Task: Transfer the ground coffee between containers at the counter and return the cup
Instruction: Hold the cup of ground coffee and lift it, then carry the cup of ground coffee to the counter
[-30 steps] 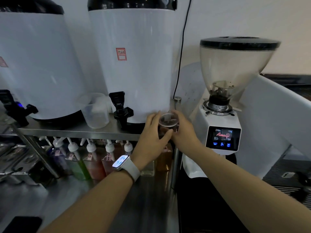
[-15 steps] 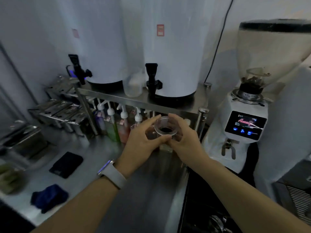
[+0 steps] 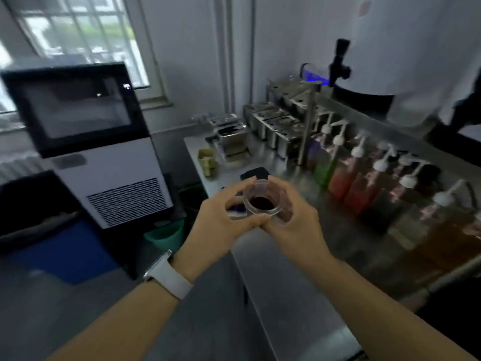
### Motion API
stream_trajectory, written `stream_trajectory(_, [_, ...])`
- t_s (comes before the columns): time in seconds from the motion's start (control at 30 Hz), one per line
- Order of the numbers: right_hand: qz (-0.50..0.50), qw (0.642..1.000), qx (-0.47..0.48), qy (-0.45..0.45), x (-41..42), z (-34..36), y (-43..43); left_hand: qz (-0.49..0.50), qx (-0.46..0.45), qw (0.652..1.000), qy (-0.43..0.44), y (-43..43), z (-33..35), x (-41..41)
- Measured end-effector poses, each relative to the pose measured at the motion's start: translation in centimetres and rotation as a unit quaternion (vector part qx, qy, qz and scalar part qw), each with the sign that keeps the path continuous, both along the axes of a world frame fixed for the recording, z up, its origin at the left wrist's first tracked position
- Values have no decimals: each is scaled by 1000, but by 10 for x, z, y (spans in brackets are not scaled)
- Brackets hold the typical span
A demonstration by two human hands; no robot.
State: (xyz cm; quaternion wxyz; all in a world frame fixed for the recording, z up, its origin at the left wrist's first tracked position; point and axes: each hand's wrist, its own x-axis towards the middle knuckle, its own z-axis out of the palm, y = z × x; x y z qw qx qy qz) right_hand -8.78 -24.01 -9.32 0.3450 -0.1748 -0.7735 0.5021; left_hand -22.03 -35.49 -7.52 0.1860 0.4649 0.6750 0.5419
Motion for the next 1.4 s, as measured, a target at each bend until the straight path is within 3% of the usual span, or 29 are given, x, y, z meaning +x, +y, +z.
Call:
stream_trajectory(0.3, [196,980,-38,-20,-135,-26,-155,196,30,979,-44,-197,-21,-73])
stream_trajectory(0.57, [337,940,-26,-45,-245,-41,-330,347,35,935,-60,-388,-34,-131])
stream_trajectory(0.93, [539,841,-26,-31,-359,-54,-578,532,39,844,-58,-628,-42,-173])
stream_trajectory(1.2, [660,751,-11,-13,-436,-76,-690,645,31,760,-67,-719,-69,-209])
stream_trajectory(1.4, [744,667,-16,-14,-516,-83,-766,729,50,677,-86,-769,-77,-256])
